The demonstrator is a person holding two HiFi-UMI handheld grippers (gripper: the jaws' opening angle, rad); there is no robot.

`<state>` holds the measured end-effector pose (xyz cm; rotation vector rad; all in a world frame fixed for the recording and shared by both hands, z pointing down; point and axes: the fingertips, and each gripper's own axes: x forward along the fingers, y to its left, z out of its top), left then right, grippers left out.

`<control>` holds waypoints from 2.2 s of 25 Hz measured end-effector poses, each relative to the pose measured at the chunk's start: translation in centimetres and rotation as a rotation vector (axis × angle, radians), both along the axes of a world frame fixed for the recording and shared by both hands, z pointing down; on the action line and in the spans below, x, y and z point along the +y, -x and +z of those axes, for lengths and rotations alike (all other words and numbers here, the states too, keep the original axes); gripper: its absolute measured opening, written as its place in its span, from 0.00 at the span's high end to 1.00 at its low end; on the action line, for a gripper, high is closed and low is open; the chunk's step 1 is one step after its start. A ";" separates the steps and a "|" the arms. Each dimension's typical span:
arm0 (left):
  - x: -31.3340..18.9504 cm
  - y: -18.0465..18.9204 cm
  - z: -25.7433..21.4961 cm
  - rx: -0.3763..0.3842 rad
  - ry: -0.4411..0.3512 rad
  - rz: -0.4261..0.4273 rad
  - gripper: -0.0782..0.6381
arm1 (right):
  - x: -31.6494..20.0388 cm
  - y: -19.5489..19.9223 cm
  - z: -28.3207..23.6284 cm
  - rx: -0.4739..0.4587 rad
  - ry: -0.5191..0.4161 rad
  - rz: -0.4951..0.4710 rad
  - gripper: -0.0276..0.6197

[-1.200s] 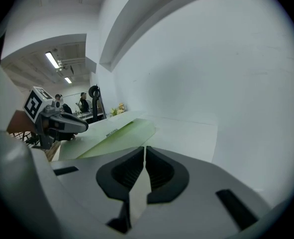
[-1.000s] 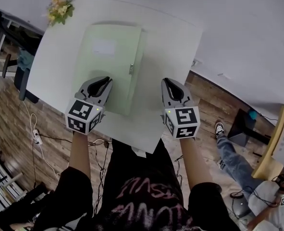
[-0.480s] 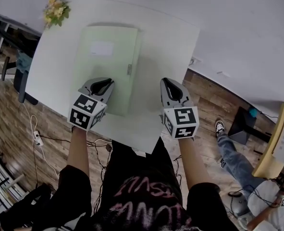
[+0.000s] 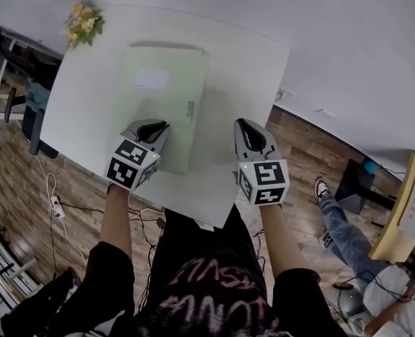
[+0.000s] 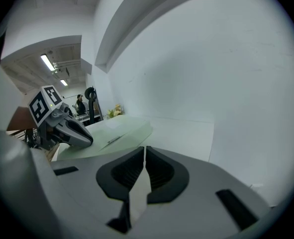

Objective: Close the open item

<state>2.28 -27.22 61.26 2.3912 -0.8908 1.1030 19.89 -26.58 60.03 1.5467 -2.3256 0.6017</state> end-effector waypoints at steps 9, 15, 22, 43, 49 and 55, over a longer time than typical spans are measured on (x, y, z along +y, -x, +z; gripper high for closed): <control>0.0 0.1 -0.7 0.009 -0.021 0.003 0.86 | 0.2 1.0 -1.6 0.001 -0.019 -0.003 0.91; -0.2 0.5 -2.3 0.075 -0.063 -0.044 0.86 | -0.1 1.0 -3.0 0.015 -0.037 -0.003 0.91; -1.2 1.6 -5.0 0.161 -0.130 -0.107 0.86 | -0.5 1.3 -4.1 0.014 -0.046 0.005 0.91; -2.4 7.3 -18.2 0.326 -0.499 -0.281 0.87 | -2.7 4.1 -13.8 0.012 -0.220 -0.010 0.91; -2.0 8.2 -22.0 0.352 -0.588 -0.307 0.87 | -3.0 4.2 -17.3 0.008 -0.291 -0.010 0.92; -2.0 9.0 -25.0 0.360 -0.656 -0.323 0.87 | -3.4 4.4 -20.1 0.001 -0.343 -0.011 0.92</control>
